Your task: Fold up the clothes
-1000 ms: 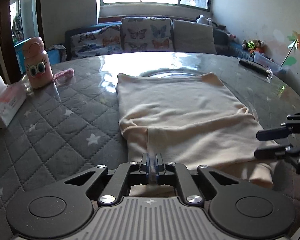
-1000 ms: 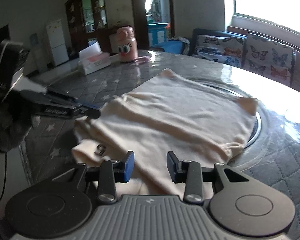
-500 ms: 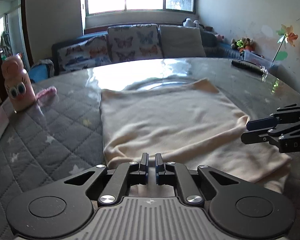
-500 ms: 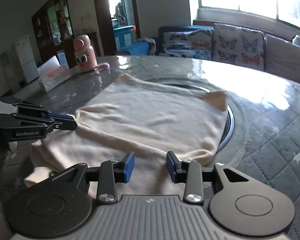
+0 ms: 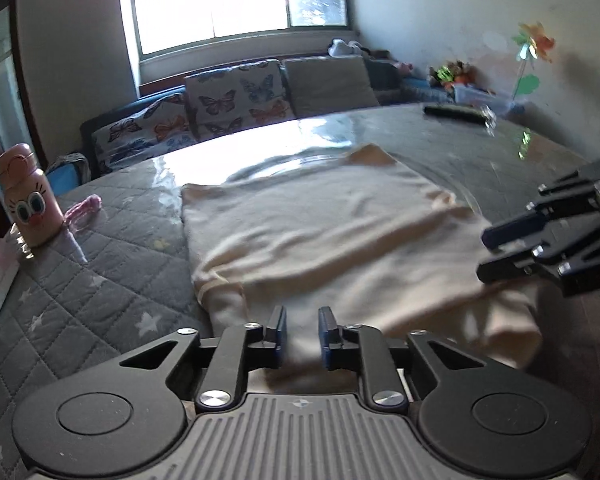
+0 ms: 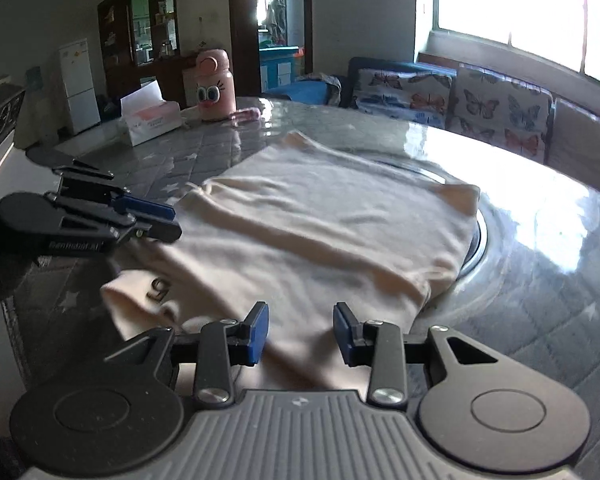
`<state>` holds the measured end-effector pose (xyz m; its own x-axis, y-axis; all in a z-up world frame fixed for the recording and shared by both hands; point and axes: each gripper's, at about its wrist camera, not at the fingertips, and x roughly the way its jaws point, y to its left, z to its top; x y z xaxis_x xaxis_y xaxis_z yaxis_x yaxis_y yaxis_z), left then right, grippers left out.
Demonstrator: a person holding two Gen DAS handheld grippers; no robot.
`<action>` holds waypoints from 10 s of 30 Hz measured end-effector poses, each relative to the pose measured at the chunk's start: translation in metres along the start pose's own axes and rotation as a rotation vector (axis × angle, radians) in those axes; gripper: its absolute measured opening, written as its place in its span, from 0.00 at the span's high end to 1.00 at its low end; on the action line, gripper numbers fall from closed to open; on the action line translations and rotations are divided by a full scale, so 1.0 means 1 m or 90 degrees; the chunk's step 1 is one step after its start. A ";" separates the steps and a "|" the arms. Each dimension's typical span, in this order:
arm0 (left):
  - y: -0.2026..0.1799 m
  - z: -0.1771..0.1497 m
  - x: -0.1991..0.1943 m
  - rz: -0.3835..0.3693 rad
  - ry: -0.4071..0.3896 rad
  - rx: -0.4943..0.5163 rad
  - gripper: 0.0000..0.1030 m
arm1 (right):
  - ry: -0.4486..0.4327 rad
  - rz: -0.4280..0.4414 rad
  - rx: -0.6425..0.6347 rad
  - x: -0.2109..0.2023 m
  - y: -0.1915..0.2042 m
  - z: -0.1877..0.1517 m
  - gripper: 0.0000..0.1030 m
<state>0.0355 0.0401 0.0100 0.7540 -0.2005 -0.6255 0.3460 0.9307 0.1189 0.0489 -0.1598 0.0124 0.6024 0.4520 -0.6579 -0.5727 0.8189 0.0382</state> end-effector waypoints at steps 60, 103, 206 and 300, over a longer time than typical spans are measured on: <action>-0.012 -0.033 -0.032 0.019 -0.057 0.134 0.55 | -0.023 0.071 -0.017 0.003 -0.001 0.024 0.86; -0.007 0.006 -0.080 0.011 -0.095 0.074 0.89 | -0.051 0.099 0.004 -0.065 -0.001 0.050 0.91; -0.041 -0.019 -0.018 -0.021 -0.030 -0.023 0.58 | -0.009 0.045 -0.036 -0.002 0.012 -0.025 0.76; 0.052 -0.024 -0.008 -0.008 0.038 -0.367 0.83 | -0.043 -0.012 0.273 0.015 -0.087 -0.020 0.86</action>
<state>0.0342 0.0977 0.0031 0.7134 -0.2101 -0.6685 -0.0183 0.9481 -0.3175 0.0959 -0.2315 -0.0158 0.6532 0.4465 -0.6115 -0.2878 0.8934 0.3450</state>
